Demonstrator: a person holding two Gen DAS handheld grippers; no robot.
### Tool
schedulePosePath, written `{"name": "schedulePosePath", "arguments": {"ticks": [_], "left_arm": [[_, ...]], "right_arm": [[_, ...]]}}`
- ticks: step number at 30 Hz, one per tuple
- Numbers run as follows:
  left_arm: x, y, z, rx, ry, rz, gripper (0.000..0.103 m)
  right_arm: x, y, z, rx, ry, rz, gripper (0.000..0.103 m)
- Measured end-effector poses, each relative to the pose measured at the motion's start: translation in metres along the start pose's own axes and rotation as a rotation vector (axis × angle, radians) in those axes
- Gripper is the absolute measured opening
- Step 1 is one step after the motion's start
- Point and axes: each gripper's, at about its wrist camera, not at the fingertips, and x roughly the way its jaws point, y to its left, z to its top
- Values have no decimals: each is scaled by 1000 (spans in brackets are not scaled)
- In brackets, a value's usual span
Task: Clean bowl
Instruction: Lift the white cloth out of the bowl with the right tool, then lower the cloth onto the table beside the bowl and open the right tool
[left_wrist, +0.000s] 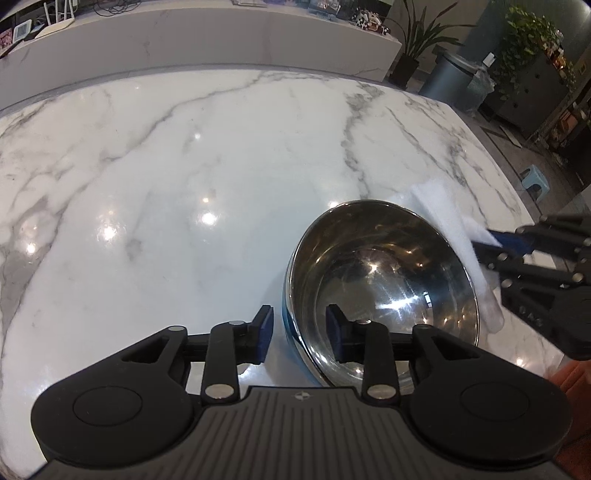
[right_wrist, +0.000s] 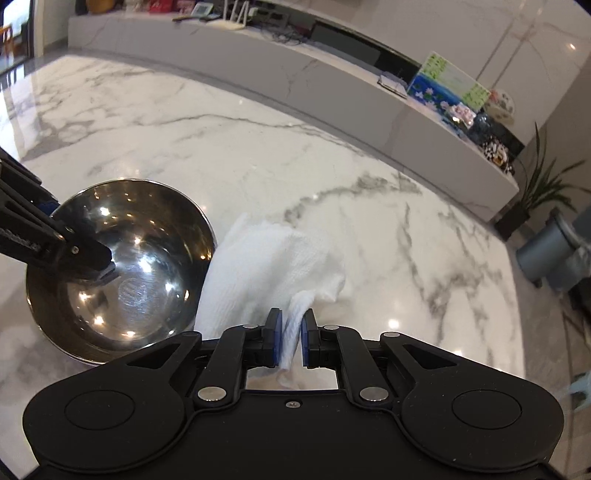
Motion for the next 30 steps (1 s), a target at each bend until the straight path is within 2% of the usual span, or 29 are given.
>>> {"name": "schedulePosePath", "arguments": {"ticks": [3, 6, 7, 8, 12, 19, 30], "left_arm": [[-1, 0, -1, -8, -10, 1, 35], [-3, 0, -2, -13, -21, -7, 35], [-3, -1, -2, -15, -23, -9, 35], [-3, -1, -3, -19, -26, -13, 35], [-3, -3, -7, -34, -48, -36, 38], [-6, -5, -10, -68, -77, -11, 42], [-12, -18, -21, -96, -143, 91, 46]], "right_arm": [[2, -7, -10, 42, -3, -21, 13], [-2, -17, -21, 115, -34, -17, 29], [-6, -20, -25, 147, -55, -11, 40], [-7, -22, -27, 164, -68, -4, 46], [-12, -22, -38, 240, -123, 66, 50], [-1, -11, -43, 261, -124, 113, 59], [3, -7, -52, 339, -135, 77, 64]]}}
